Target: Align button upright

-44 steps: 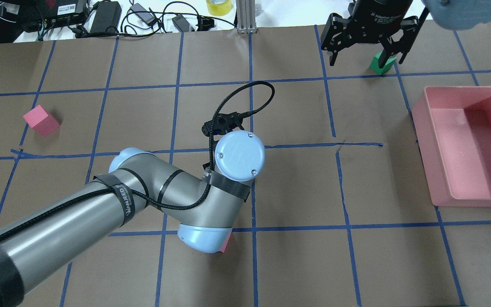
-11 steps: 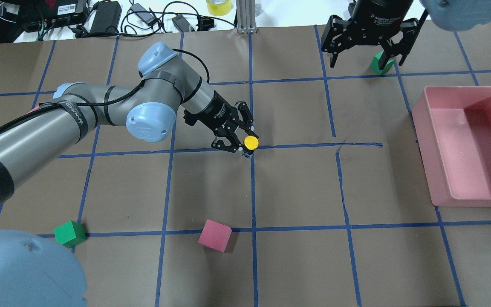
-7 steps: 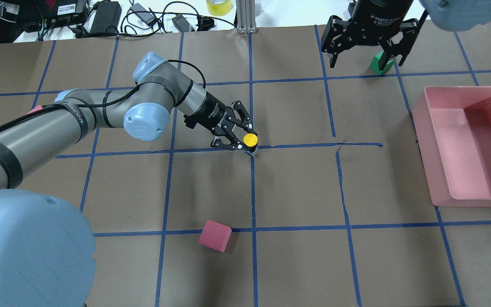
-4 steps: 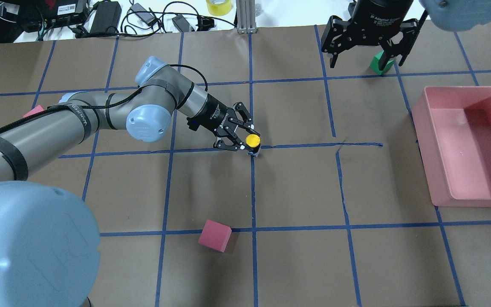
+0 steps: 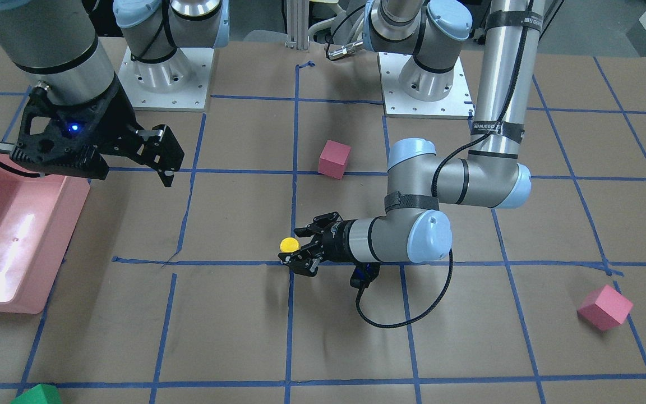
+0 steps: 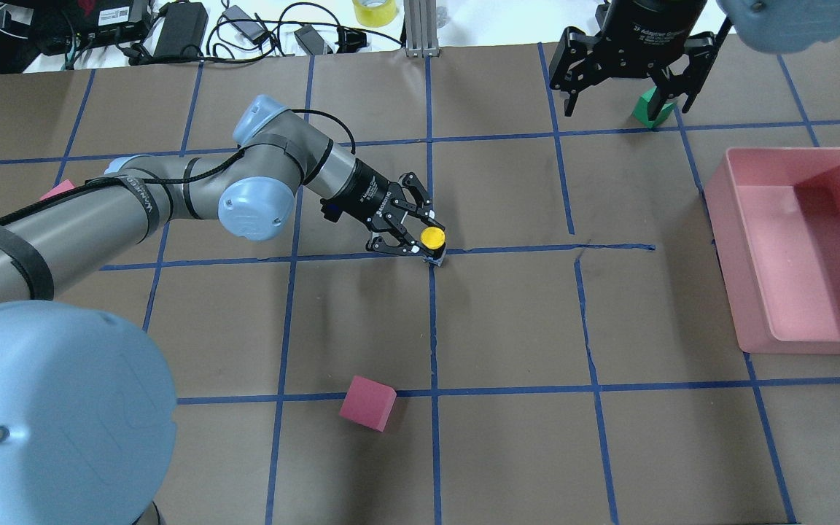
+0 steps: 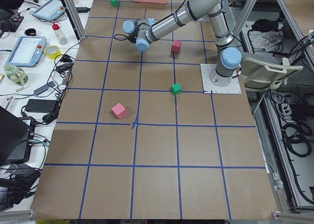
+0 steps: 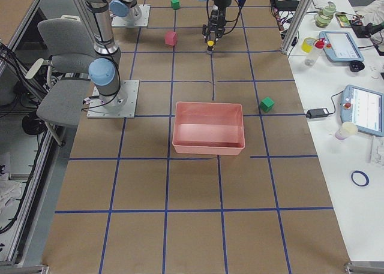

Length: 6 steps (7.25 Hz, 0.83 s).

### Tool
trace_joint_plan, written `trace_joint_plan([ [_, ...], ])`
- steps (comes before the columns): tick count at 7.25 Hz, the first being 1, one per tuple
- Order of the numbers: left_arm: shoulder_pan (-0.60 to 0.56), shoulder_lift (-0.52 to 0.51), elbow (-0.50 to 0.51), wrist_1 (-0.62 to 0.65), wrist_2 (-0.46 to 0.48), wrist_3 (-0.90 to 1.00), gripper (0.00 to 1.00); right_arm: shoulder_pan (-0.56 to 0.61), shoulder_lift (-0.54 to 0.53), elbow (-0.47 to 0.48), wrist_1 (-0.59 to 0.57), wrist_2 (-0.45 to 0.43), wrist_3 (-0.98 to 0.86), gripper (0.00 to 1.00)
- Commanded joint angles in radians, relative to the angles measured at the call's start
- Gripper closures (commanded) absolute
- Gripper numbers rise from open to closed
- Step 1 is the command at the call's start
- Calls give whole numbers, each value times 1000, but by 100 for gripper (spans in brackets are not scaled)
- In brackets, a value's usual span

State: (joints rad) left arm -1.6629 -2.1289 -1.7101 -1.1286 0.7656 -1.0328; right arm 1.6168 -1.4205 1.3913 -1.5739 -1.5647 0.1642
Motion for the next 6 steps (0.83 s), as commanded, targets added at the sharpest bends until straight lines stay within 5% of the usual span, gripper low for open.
trace_joint_plan([
  [1,2,30,21,50,21,5,0,0,0,0,0,0,0,0],
  [3,28,114,82,50,228,48,0,0,0,0,0,0,0,0],
  [4,26,177,70,43,256,186,0,0,2,0,2,0,0,0],
  [6,29,301,81,-150,491,583,0,0,2,0,0,0,0,0],
])
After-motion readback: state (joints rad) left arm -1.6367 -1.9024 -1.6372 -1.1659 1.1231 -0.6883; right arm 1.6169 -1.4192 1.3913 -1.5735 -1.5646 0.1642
